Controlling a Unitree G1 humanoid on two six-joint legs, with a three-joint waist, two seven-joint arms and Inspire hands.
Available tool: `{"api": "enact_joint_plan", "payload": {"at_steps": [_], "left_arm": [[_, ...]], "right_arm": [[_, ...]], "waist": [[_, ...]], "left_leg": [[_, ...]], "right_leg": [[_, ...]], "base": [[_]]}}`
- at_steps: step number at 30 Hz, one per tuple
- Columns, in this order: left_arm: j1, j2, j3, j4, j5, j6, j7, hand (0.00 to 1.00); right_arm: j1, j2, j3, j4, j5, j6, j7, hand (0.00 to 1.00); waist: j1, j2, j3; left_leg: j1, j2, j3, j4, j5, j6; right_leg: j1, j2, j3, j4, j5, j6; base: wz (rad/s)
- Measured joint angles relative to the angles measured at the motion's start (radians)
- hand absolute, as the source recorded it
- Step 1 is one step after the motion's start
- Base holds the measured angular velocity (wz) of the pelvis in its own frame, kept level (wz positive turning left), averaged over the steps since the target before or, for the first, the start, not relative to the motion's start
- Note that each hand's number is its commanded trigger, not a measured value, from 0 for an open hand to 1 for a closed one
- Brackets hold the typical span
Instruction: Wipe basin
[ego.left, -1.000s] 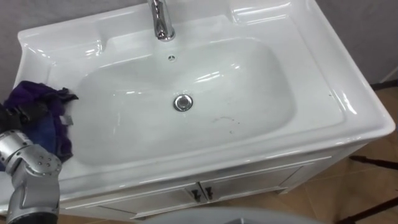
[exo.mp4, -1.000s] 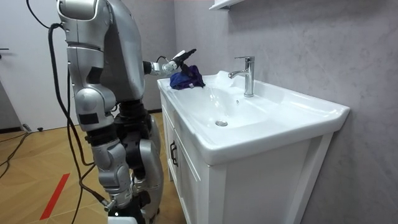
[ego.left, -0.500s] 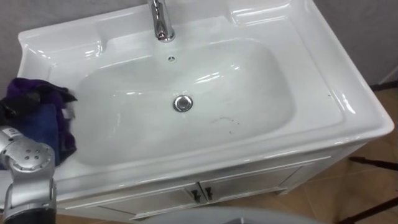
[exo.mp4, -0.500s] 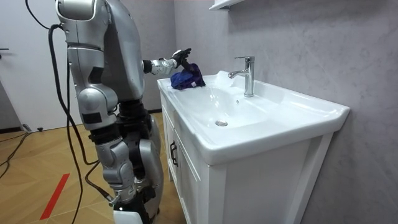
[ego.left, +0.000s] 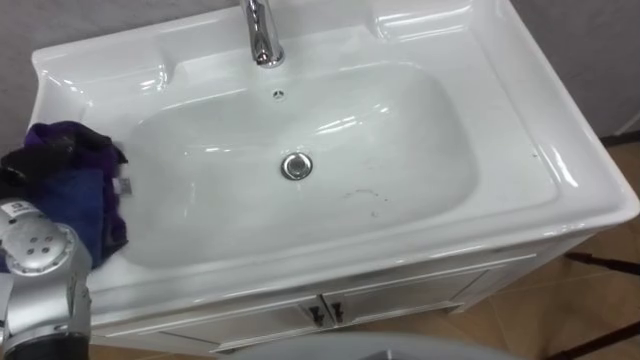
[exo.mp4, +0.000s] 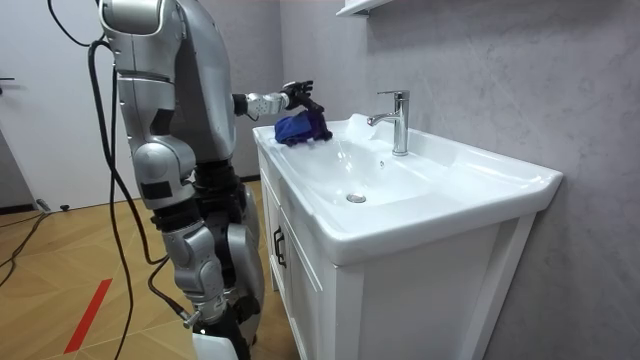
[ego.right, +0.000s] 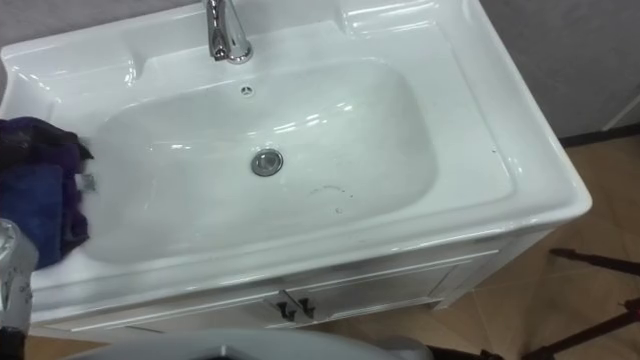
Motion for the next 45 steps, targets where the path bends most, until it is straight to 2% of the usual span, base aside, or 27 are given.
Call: {"api": "enact_joint_plan", "payload": {"at_steps": [7, 15, 25, 34, 37, 41, 43, 45], "left_arm": [[-0.033, 0.000, 0.000, -0.008, -0.005, 0.005, -0.005, 0.00], [-0.033, 0.000, 0.000, -0.080, -0.005, 0.024, -0.024, 0.00], [-0.033, 0.000, 0.004, -0.081, 0.008, 0.046, -0.025, 0.00], [-0.034, 0.010, 0.070, -0.099, 0.075, 0.041, -0.023, 0.00], [-0.034, 0.011, 0.093, -0.102, 0.075, 0.032, -0.013, 0.00], [-0.034, 0.014, 0.104, -0.104, 0.086, 0.027, 0.028, 0.00], [-0.034, 0.014, 0.108, -0.100, 0.092, 0.025, 0.042, 0.00], [-0.029, 0.014, 0.134, -0.076, 0.092, 0.019, 0.047, 0.00]], "right_arm": [[0.001, 0.001, 0.000, 0.001, 0.022, 0.002, -0.002, 0.00], [0.009, 0.000, 0.001, 0.004, 0.034, 0.017, 0.003, 0.00], [0.025, -0.001, 0.000, 0.006, 0.030, 0.025, 0.023, 0.00], [0.018, -0.001, 0.000, 0.017, 0.000, 0.014, 0.020, 0.00], [0.018, -0.003, 0.000, 0.005, -0.013, 0.010, 0.010, 0.00], [0.016, -0.006, 0.001, 0.005, -0.014, 0.011, -0.003, 0.00], [0.016, -0.010, 0.002, 0.002, -0.014, 0.011, -0.003, 0.00], [0.013, -0.013, 0.000, 0.001, -0.016, 0.011, -0.003, 0.00]], "waist": [[0.000, -0.007, 0.0000], [0.000, -0.015, 0.0012], [0.004, -0.018, 0.0035], [0.006, -0.012, 0.0042], [0.010, -0.009, 0.0038], [0.034, -0.006, 0.0040], [0.057, -0.003, 0.0040], [0.068, 0.001, 0.0034]], "left_leg": [[-0.004, 0.000, 0.004, 0.000, 0.000, 0.000], [0.001, 0.000, 0.005, 0.000, 0.000, 0.000], [0.005, 0.000, 0.029, 0.000, 0.000, 0.000], [0.002, 0.000, 0.027, -0.001, 0.000, 0.000], [-0.002, 0.000, 0.024, 0.000, 0.000, 0.000], [-0.005, -0.002, 0.015, 0.000, 0.000, 0.000], [-0.006, -0.003, 0.013, 0.000, 0.000, 0.000], [-0.015, -0.005, -0.014, -0.001, 0.000, 0.000]], "right_leg": [[-0.008, 0.001, 0.002, 0.000, 0.000, 0.000], [0.002, 0.002, 0.014, 0.001, 0.000, 0.000], [0.001, 0.002, 0.019, 0.001, 0.000, 0.000], [0.000, -0.001, 0.023, 0.002, 0.000, 0.000], [0.002, -0.003, 0.012, 0.000, 0.000, 0.001], [0.001, -0.004, 0.012, -0.002, 0.000, 0.001], [0.000, -0.005, 0.005, -0.002, 0.000, 0.001], [0.002, -0.007, -0.010, -0.002, -0.002, 0.003]], "base": [[-0.03], [-0.01], [-0.01], [-0.02], [0.03], [0.03], [0.07], [0.23]]}}
